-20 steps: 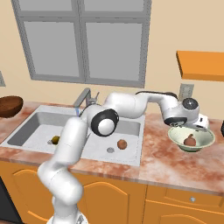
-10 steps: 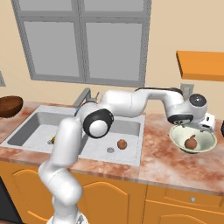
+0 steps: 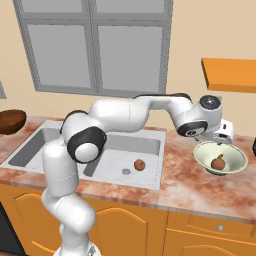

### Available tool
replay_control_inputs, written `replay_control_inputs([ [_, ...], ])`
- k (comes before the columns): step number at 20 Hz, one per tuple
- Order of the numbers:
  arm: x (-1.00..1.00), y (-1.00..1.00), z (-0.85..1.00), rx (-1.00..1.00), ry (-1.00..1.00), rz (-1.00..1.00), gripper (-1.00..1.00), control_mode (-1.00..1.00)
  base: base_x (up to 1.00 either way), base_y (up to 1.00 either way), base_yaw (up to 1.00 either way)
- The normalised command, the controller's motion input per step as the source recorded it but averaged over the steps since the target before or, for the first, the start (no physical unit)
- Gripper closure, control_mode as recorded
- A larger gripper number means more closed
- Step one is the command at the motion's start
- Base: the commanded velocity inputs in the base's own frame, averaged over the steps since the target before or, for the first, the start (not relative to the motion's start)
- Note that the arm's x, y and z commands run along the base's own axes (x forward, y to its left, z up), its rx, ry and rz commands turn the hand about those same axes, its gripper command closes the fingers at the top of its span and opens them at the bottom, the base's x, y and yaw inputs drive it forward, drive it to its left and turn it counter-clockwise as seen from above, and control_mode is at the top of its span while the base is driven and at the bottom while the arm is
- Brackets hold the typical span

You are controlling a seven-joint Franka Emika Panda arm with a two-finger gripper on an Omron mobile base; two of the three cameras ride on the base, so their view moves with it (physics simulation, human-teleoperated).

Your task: Pick the onions from the sink and place them in one bowl. Place the lemon in the other bowl. Then turn off the sink faucet.

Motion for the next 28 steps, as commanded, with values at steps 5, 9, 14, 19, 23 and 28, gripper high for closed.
replay_control_inputs([
  [5, -0.08, 0.84, 0.24, -0.08, 0.05, 0.0, -1.0, -1.0, 0.0, 0.0, 0.0],
  [9, -0.17, 0.85, 0.0, -0.06, 0.08, 0.0, -1.0, -1.0, 0.0, 0.0, 0.0],
  [14, -0.17, 0.8, 0.0, 0.0, 0.06, 0.0, -1.0, -1.0, 0.0, 0.0, 0.0],
  [19, -0.11, 0.73, 0.07, 0.0, 0.09, 0.0, -1.0, -1.0, 0.0, 0.0, 0.0],
  [23, -0.07, 0.65, 0.06, 0.03, 0.08, 0.0, -1.0, -1.0, 0.0, 0.0, 0.0],
  [28, -0.01, 0.57, 0.0, 0.1, 0.07, 0.0, -1.0, -1.0, 0.0, 0.0, 0.0],
])
